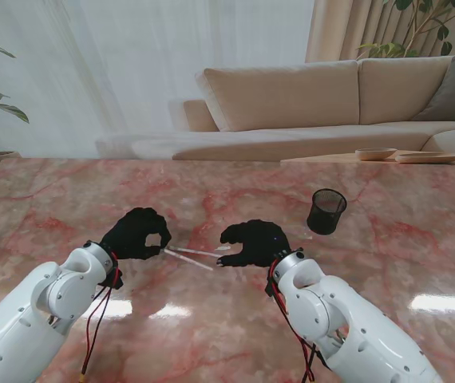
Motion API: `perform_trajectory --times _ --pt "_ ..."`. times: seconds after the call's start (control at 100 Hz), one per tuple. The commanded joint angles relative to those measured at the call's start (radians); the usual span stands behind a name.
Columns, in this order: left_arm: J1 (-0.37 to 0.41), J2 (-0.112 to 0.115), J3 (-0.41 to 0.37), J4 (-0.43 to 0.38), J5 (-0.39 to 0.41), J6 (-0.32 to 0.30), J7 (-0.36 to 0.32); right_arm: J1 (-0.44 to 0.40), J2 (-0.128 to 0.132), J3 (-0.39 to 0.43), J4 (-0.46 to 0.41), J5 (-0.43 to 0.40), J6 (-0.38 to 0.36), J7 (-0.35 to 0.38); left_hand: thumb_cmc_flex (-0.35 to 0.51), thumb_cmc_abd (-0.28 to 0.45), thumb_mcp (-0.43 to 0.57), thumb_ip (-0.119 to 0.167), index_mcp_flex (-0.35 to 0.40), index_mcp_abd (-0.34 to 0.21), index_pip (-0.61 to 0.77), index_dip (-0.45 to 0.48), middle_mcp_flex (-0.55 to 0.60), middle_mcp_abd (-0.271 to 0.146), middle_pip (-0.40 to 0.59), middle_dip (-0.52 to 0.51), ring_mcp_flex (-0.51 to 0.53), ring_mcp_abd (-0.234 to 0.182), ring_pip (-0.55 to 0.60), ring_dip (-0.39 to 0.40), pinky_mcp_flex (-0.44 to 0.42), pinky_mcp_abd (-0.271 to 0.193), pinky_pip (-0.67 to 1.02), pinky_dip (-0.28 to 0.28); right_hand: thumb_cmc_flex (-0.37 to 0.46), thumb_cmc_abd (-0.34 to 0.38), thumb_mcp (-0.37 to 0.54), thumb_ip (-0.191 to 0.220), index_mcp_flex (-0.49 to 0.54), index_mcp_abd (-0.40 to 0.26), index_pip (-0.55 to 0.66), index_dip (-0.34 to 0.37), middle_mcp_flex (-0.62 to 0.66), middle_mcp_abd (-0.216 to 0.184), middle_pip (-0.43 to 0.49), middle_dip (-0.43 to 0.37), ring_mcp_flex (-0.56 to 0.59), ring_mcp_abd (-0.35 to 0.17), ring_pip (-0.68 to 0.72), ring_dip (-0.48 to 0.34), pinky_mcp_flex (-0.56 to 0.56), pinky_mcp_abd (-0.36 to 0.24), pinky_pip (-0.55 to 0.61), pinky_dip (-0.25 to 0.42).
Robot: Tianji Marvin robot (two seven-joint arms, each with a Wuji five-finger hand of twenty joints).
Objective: Insert makeup brushes into the holder
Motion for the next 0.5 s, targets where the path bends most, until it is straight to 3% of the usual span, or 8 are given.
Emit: perform_trajectory --times 0.0,0.3,0.49 --pt "-0.009 -0.01 0.013 0.006 -0.005 0.006 0.003 0.005 -0.013 -0.013 0.011 0.009 0.018 0.014 0.015 0.039 -0.015 -0.014 0.067 -0.059 0.11 0.041 0.017 0.006 0.001 0.015 -0.007 0.021 0.029 0.008 -0.007 -0.016 -0.004 0.012 0.048 -0.031 -0.006 -0.046 0.02 -0.001 0.021 -0.02 0.011 0.01 -0.003 0.001 0.027 0.009 0.003 0.02 0.007 0.002 0.038 -0.007" --pt "-0.042 -0.014 0.062 0.027 -0.026 0.012 0.004 0.068 -0.022 -0.099 0.036 0.031 0.111 0.029 0.016 0.039 -0.014 -0.015 0.065 -0.06 0.113 0.04 0.018 0.006 0.001 0.015 -0.006 0.022 0.029 0.008 -0.007 -0.016 -0.004 0.012 0.043 -0.034 -0.015 -0.053 0.042 0.016 0.051 -0.034 0.042 0.03 0.01 -0.001 0.068 0.024 0.03 0.032 0.03 0.014 0.074 -0.003" --pt "-0.052 -0.015 0.074 0.032 -0.031 0.009 0.006 0.11 -0.023 -0.139 0.046 0.076 0.154 0.084 0.018 0.04 -0.016 -0.015 0.064 -0.06 0.114 0.039 0.017 0.007 -0.001 0.015 -0.007 0.023 0.028 0.008 -0.007 -0.016 -0.005 0.011 0.031 -0.021 -0.027 -0.055 0.063 0.032 0.066 -0.04 0.062 0.047 0.018 -0.001 0.089 0.04 0.047 0.043 0.043 0.03 0.095 0.003"
